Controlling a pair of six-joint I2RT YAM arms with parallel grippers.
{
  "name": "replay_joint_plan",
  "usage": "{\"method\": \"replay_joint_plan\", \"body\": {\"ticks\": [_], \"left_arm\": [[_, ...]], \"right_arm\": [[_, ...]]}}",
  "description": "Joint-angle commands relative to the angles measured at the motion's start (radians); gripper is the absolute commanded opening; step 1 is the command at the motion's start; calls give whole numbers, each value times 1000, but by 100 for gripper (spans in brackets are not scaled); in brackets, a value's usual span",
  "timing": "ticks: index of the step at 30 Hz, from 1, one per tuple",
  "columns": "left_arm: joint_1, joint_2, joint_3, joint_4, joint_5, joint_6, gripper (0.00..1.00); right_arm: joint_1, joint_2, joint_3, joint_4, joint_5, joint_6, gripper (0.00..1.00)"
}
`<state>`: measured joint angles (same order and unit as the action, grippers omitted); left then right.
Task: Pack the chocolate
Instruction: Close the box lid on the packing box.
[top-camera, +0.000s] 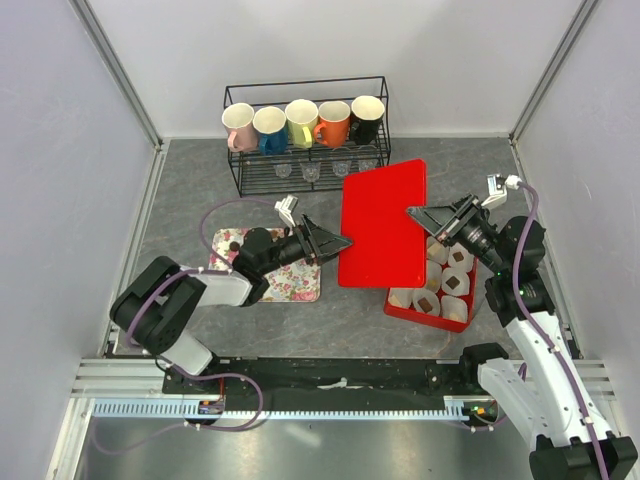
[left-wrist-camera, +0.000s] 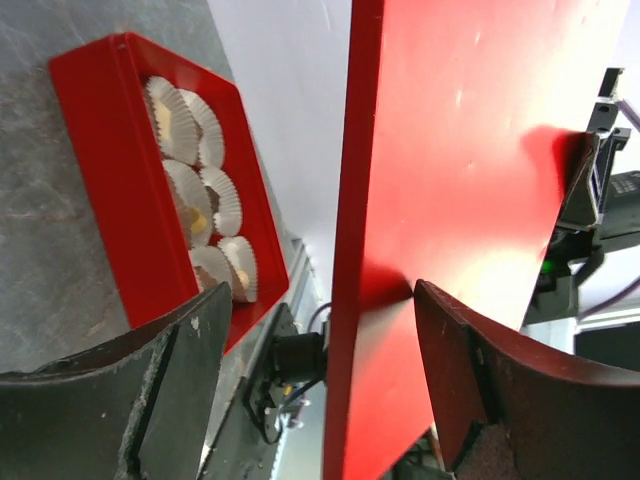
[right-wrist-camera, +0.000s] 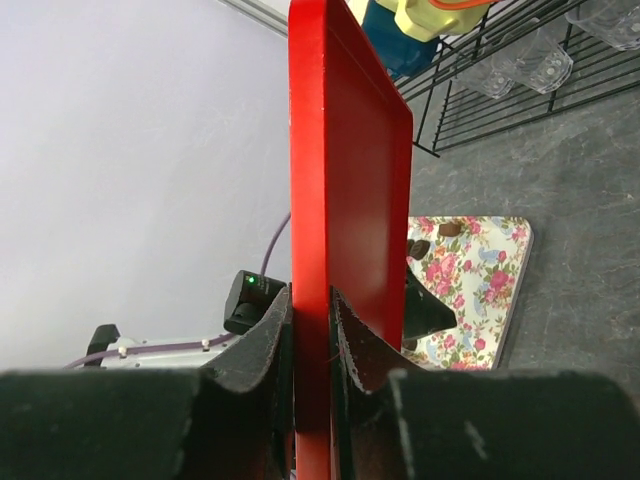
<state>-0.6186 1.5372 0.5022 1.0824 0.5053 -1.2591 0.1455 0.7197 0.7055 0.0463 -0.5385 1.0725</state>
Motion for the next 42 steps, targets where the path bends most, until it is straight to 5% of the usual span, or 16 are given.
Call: {"method": "replay_joint_plan", "body": {"ticks": [1, 12, 22, 27, 35, 38, 42], "left_arm": [[2, 60, 25, 249, 58, -147, 77], [0, 112, 24, 445, 85, -247, 56], [0, 90, 21, 451, 87, -238, 20], [0, 89, 4, 488, 90, -253, 3], [0, 92, -13, 539, 81, -281, 2], [2, 90, -14, 541, 76, -280, 2], [3, 89, -21, 522, 73, -261, 2]], "right_arm": [[-4, -9, -15, 107, -25, 40, 0], [-4, 3, -61, 118, -23, 38, 0], [-3, 12, -97, 109, -18, 17, 1], [-11, 18, -77, -37, 44, -115, 19], [-18, 34, -28, -232, 147, -272, 82], [-21, 43, 32, -349, 240, -354, 95], [-21, 63, 143, -554, 476, -480, 98]]}}
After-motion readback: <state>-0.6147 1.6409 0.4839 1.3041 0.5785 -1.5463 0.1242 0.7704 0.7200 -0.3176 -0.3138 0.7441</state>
